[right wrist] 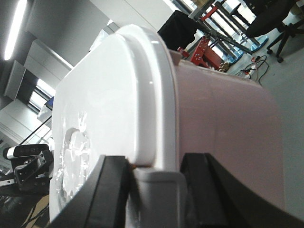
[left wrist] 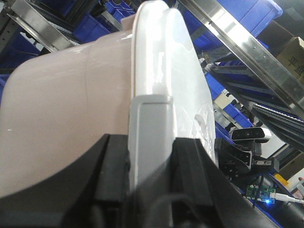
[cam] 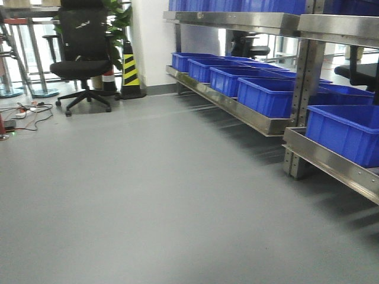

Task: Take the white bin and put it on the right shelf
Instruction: 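Drive toward the steel shelf rack holding the bin with both grippers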

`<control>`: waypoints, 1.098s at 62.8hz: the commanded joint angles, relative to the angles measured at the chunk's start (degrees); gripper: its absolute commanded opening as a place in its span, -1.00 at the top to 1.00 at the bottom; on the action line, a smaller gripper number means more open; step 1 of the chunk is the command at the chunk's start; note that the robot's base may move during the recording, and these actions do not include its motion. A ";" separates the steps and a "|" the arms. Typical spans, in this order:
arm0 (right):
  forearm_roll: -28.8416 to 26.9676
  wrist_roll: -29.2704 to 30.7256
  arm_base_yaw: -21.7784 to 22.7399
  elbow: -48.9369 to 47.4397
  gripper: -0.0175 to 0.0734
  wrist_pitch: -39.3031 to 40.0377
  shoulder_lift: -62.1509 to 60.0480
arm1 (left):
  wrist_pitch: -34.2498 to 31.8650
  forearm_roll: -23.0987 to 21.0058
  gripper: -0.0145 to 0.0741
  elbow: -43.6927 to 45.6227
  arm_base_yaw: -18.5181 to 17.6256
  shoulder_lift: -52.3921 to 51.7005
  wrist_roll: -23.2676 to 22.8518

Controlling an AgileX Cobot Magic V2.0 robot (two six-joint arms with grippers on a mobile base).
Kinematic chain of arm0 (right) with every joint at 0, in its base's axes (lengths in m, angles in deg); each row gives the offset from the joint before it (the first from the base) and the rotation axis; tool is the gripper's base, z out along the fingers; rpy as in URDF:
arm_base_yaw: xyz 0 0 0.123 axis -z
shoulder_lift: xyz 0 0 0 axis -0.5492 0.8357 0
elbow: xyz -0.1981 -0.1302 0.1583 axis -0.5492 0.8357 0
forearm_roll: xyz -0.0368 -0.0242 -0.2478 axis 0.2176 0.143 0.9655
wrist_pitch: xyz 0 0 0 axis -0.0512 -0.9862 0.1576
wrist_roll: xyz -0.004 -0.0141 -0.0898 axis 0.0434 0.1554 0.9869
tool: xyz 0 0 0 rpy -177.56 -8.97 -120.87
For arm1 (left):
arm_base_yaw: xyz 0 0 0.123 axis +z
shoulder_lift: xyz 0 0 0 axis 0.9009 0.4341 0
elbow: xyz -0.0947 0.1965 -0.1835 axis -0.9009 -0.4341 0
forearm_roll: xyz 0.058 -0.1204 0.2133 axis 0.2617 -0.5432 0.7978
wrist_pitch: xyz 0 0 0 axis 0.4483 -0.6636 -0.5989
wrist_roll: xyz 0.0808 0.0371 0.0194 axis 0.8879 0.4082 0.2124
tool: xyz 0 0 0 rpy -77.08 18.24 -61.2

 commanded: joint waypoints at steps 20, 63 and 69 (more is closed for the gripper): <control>-9.52 0.55 -1.96 -2.02 0.49 -9.08 -3.01 | 14.05 -4.39 0.96 2.11 -3.24 -3.11 1.36; -9.52 0.55 -1.96 -2.02 0.49 -9.08 -3.01 | 14.05 -4.39 0.96 2.11 -3.24 -3.11 1.36; -9.52 0.55 -1.96 -2.02 0.49 -9.08 -3.01 | 14.05 -4.39 0.96 2.11 -3.24 -3.11 1.36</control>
